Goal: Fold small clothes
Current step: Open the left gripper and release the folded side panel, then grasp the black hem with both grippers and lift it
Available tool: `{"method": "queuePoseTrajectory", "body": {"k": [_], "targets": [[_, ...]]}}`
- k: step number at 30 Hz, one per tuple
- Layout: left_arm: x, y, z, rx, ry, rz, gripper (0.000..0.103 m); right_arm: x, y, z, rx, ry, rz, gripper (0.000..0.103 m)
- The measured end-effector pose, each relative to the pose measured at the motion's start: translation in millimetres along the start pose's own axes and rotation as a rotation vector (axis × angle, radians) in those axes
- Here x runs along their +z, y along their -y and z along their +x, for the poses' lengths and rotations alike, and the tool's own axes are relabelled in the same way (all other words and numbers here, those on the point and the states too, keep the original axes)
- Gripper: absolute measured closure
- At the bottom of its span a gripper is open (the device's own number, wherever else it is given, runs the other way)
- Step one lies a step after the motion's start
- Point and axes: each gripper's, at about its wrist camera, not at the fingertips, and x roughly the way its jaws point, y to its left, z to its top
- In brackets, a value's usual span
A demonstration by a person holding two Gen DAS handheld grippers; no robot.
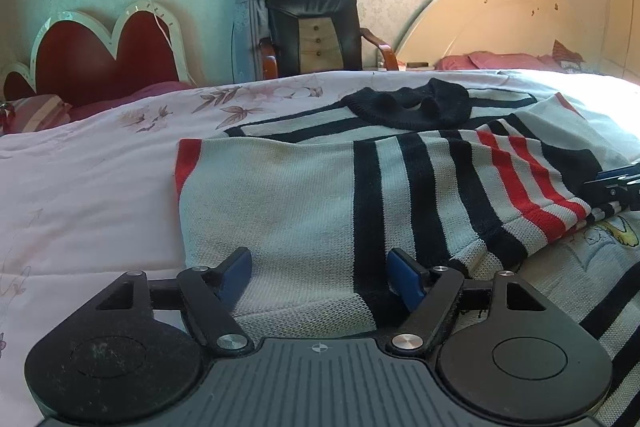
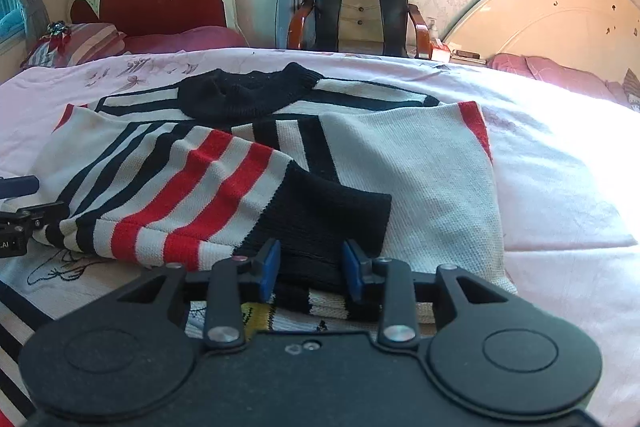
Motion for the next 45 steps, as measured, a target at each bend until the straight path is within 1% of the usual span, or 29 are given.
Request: {"method": "queuePoseTrajectory", "body": {"k": [4,7,8,9,10,11,12,14,17,19,23,28,31,33,35,36,37,38,39,41,45], "targets": [[2,0,2,0.020,-0.014,-0.004,0.021,-3,5,0,0.015,0.011,0.002,0.068],[10,-4,-8,0.035,-0.045,-0.032,0.020,2,7,-3,0.015,-0.012,0.009,0.066],[10,-5,-18,0.040,-0.027,-0.037,0.020,4,8,-9,0.009,-0.017,0.026,0.066],[7,-6,-27,0.043,-0.012,-0.041,0.020,4,11,-19,0.012,0.001,0.045,0.065],[2,-7,-34,0.047,-0.007,-0.047,0.020,0,16,-32,0.041,0.042,0.069,0.065],[-3,-8,-41,0.049,-0.005,-0.049,0.020,-4,21,-39,0.067,0.059,0.086,0.065],[-8,-7,-47,0.058,-0.007,-0.045,0.020,-8,25,-46,0.081,0.061,0.096,0.066],[-20,-7,-58,0.077,-0.023,-0.050,0.020,-18,30,-57,0.075,0.061,0.092,0.065],[-36,-4,-81,0.079,-0.033,-0.074,0.020,-32,38,-75,0.091,0.054,0.104,0.066],[-47,2,-97,0.079,-0.039,-0.067,0.020,-44,42,-92,0.101,0.060,0.105,0.066],[-71,14,-128,0.095,-0.044,-0.039,0.020,-70,54,-126,0.127,0.045,0.122,0.065],[-96,22,-168,0.107,-0.049,-0.068,0.020,-105,68,-163,0.129,0.031,0.169,0.064],[-117,20,-197,0.069,-0.053,-0.124,0.020,-129,79,-186,0.149,0.026,0.234,0.063],[-133,16,-214,0.027,-0.074,-0.184,0.020,-146,84,-199,0.170,0.011,0.276,0.061],[-153,9,-231,-0.025,-0.084,-0.277,0.020,-166,88,-209,0.203,-0.012,0.326,0.061],[-160,5,-238,-0.042,-0.088,-0.319,0.023,-174,89,-213,0.214,-0.022,0.347,0.060],[-170,2,-244,-0.064,-0.091,-0.368,0.027,-183,91,-217,0.227,-0.031,0.372,0.060],[-178,-1,-249,-0.091,-0.097,-0.414,0.040,-191,93,-221,0.239,-0.035,0.394,0.060],[-186,-4,-251,-0.116,-0.105,-0.462,0.046,-197,95,-223,0.250,-0.037,0.416,0.060],[-200,-8,-254,-0.168,-0.112,-0.556,0.046,-210,100,-227,0.278,-0.045,0.475,0.060],[-219,-13,-250,-0.288,-0.129,-0.698,0.046,-228,109,-224,0.334,-0.072,0.559,0.058]]}}
